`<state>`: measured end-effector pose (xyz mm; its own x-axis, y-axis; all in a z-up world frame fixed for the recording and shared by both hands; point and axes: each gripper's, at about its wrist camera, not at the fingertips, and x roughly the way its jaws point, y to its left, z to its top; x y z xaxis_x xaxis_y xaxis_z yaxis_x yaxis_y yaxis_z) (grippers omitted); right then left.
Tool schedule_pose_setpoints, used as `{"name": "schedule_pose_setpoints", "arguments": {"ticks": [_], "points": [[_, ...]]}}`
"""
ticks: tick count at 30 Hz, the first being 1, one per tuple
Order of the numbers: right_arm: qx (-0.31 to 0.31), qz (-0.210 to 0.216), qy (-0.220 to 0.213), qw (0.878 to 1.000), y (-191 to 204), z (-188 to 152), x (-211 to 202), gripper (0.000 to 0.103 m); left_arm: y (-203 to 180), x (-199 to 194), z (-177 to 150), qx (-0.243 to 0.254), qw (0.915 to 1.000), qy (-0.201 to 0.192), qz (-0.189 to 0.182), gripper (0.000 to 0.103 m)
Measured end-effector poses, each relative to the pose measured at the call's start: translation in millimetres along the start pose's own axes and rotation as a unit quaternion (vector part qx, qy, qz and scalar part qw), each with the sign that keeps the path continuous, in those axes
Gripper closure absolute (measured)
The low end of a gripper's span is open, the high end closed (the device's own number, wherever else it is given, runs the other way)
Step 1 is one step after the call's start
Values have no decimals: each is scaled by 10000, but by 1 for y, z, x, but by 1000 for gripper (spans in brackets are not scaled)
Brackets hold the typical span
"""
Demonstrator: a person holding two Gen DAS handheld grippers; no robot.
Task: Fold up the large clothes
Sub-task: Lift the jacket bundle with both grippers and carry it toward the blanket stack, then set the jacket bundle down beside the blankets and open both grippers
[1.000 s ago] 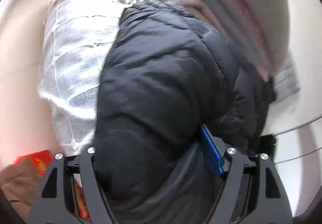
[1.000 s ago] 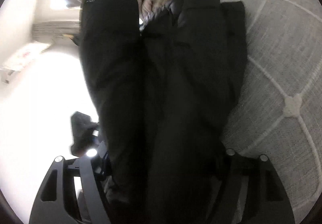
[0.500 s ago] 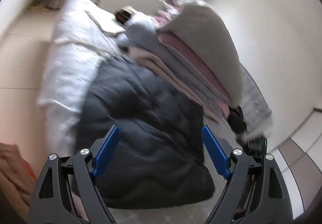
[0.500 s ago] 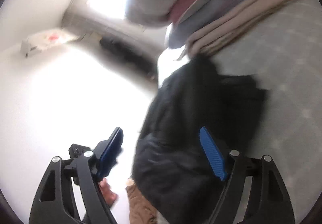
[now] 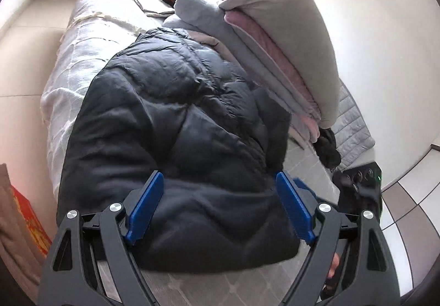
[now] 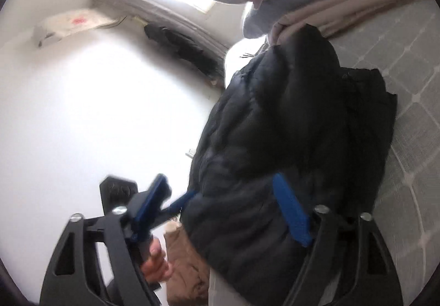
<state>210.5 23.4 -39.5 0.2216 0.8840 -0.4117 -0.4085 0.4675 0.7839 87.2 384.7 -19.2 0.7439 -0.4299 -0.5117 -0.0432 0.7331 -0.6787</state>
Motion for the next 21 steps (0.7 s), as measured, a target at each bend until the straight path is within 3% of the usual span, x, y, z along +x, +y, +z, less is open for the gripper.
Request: {"name": "schedule_pose_setpoints", "arguments": {"ticks": [2,3,7,9,11,13,15,17,19,21], "points": [[-31,-780,750,9941,-10,-17,26,13,-7,-4,-9,-87,9999,21,62,23],[-18,-953,1070,9897,-16,-24,36,13,-11,-2,-10,-123,9999,51,102,23],[135,-659,275,9974,-2,-37,-10,13,-41,-16,-31,-174,9996,216,32,22],[-163,-892,102,9958,13,-53,-34,13,-59,-20,-44,8,9997,239,20,22],[-462,-1522,192,9871,22,-84,-45,13,-78,-21,-61,210,9993,304,-32,21],[-841,-2390,293,9669,12,-113,-76,13,-100,-17,-82,388,9983,420,-133,21],[-1032,-3491,312,9309,0,-139,-91,13,-123,-7,-106,667,9959,597,-160,21],[-951,-4167,289,9036,-30,-161,-141,13,-144,2,-130,925,9928,740,-167,21],[-659,-4604,240,8849,-44,-169,-158,13,-167,18,-161,1194,9882,948,-147,21],[-390,-4771,66,8780,-52,-174,-180,13,-184,35,-188,1416,9833,1138,-89,21]]}}
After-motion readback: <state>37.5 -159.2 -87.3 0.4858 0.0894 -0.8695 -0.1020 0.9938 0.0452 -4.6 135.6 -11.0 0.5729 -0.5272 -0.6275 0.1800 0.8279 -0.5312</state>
